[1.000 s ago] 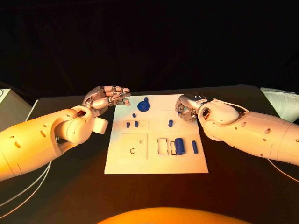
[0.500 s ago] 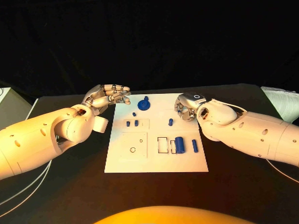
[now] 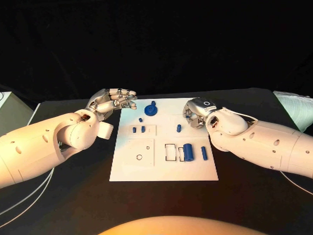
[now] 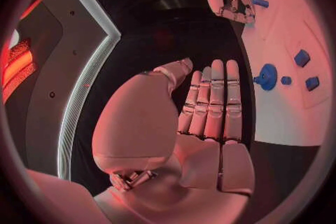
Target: Assemble the parts on the task board
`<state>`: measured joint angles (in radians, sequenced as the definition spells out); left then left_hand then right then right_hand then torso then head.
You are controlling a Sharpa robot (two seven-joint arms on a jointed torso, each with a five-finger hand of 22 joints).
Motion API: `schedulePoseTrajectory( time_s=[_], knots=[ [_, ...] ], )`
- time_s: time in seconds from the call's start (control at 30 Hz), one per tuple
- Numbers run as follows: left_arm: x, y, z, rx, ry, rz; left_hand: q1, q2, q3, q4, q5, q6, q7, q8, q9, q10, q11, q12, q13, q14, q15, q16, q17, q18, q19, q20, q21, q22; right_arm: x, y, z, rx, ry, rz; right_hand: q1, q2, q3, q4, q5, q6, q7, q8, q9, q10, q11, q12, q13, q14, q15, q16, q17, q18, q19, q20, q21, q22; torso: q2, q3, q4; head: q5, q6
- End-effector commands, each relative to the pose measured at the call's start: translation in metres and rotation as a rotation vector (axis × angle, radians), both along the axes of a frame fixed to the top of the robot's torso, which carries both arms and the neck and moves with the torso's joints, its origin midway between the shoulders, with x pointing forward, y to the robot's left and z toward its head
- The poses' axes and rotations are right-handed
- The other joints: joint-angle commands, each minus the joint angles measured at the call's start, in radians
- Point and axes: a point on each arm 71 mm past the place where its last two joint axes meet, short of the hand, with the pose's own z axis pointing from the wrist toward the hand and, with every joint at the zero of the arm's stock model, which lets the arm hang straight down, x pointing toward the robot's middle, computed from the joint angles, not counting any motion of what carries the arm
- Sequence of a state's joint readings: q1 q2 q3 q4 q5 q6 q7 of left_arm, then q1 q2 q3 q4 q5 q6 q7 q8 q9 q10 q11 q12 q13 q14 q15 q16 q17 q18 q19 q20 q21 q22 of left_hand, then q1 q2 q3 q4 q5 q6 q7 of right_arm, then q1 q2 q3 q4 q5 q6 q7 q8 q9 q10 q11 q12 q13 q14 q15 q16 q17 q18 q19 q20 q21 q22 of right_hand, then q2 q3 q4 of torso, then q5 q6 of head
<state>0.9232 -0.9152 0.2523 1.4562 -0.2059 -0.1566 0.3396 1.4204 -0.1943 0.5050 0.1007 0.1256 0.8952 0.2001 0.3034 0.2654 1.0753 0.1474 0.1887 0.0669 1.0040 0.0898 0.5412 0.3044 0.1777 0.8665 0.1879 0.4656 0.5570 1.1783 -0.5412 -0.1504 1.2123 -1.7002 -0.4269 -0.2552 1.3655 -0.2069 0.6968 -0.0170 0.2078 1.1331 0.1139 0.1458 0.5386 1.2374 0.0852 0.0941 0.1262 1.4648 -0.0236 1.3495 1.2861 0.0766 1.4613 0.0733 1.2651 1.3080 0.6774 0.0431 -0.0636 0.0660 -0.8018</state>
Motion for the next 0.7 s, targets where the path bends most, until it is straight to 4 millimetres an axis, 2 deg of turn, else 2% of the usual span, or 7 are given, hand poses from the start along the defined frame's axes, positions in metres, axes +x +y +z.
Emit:
schedulePoseTrajectory(
  time_s=[0.03,0.7],
  knots=[
    [0.000,-0.001,0.001,-0.003,-0.008,-0.003,0.011,-0.002,0.001,-0.004,0.000,-0.001,0.005,-0.003,-0.001,-0.006,0.000,-0.005,0.001,-0.003,0.003,-0.004,0.002,-0.004,-0.001,0.005,-0.004,-0.001,-0.005,0.001,-0.009,-0.005,0.013,0.001,0.008,0.002,0.000,-0.009,0.003,0.009,0.000,0.003,0.001,0.043,-0.035,0.002,0.001,0.045,-0.007,-0.007,-0.002,-0.015,0.020,-0.005,0.006,0.088,0.000,-0.0003,-0.0002,0.001,0.000],
    [0.001,0.001,0.000,0.002,-0.004,0.006,0.012,-0.002,0.000,-0.007,0.000,-0.002,0.005,-0.005,-0.002,-0.009,0.001,-0.006,0.001,-0.005,0.004,-0.006,0.003,-0.004,-0.003,0.006,-0.006,-0.001,-0.009,-0.012,0.011,0.114,-0.047,-0.015,0.005,0.001,0.002,-0.011,0.000,0.012,0.000,0.004,0.001,0.046,-0.036,0.001,0.002,0.045,-0.007,-0.007,-0.001,-0.017,0.022,-0.006,0.015,0.094,-0.001,0.0002,-0.0024,0.007,0.003]
  ],
)
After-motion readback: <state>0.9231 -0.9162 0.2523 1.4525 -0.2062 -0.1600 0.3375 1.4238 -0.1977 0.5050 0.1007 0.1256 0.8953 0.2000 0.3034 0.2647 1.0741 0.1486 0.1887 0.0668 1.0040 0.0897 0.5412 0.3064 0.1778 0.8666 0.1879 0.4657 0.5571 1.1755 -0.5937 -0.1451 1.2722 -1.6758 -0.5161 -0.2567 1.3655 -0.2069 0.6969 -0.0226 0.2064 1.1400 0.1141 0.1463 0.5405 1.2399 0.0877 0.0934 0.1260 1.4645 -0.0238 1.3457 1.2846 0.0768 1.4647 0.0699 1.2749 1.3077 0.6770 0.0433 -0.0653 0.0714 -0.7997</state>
